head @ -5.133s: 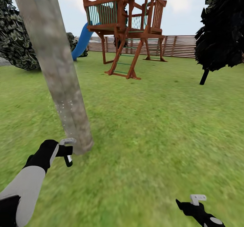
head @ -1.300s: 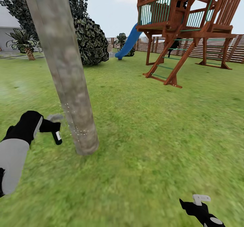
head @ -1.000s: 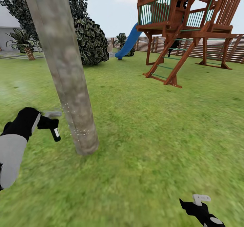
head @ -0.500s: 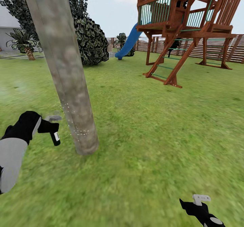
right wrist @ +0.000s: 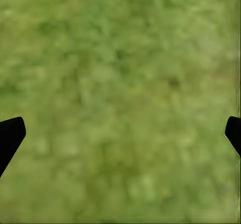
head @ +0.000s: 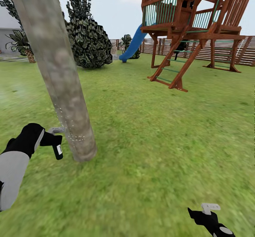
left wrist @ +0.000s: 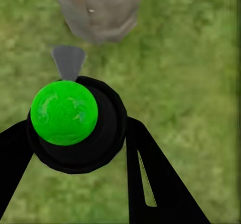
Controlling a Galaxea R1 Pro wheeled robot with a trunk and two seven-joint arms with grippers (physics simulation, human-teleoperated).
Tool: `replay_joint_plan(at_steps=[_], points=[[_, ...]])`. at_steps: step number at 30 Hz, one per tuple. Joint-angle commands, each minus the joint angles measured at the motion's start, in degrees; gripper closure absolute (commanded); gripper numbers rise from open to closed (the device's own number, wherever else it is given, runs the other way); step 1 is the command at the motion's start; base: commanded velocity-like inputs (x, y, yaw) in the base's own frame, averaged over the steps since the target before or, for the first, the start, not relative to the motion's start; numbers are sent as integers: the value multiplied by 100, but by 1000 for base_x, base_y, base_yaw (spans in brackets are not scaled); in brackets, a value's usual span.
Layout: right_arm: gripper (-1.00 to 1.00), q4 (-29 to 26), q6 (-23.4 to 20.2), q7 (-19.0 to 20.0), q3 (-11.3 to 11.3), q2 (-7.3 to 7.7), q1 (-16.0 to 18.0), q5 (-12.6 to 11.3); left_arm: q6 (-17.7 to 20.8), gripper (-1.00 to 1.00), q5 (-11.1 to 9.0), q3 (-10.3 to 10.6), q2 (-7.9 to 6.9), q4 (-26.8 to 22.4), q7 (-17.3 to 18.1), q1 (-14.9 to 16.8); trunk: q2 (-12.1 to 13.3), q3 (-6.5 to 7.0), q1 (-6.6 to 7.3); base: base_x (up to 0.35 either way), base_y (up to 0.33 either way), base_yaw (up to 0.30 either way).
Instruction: In the garden, pick up the pesticide atomizer on the floor and spray pesticide onto both trees until each tree trunk is fully covered.
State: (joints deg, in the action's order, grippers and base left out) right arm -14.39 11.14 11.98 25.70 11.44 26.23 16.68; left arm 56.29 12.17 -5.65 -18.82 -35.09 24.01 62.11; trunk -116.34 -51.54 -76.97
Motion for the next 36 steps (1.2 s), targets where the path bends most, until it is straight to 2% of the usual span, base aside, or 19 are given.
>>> replay_joint_plan(at_steps=[1, 12, 22, 30, 36], points=[[-100, 6, 23, 33, 50, -1, 5, 49, 22, 100, 57, -24, 3, -6, 51, 4, -2, -5, 1, 0, -275, 0], [-100, 6, 27, 33, 50, -10, 5, 47, 20, 100, 62, -24, 1, 0, 44, 3, -2, -5, 1, 0, -275, 229], [-100, 6, 23, 33, 50, -10, 5, 46, 14, 100, 67, -24, 1, 30, 15, 3, -2, -5, 1, 0, -275, 31], [-100, 6, 20, 33, 50, -10, 5, 48, 5, 100, 67, -24, 1, 37, -10, 3, -2, -5, 1, 0, -275, 202], [-100, 6, 21, 33, 50, -10, 5, 47, -1, 100, 74, -24, 1, 38, -17, 3, -2, -5, 1, 3, -275, 23]])
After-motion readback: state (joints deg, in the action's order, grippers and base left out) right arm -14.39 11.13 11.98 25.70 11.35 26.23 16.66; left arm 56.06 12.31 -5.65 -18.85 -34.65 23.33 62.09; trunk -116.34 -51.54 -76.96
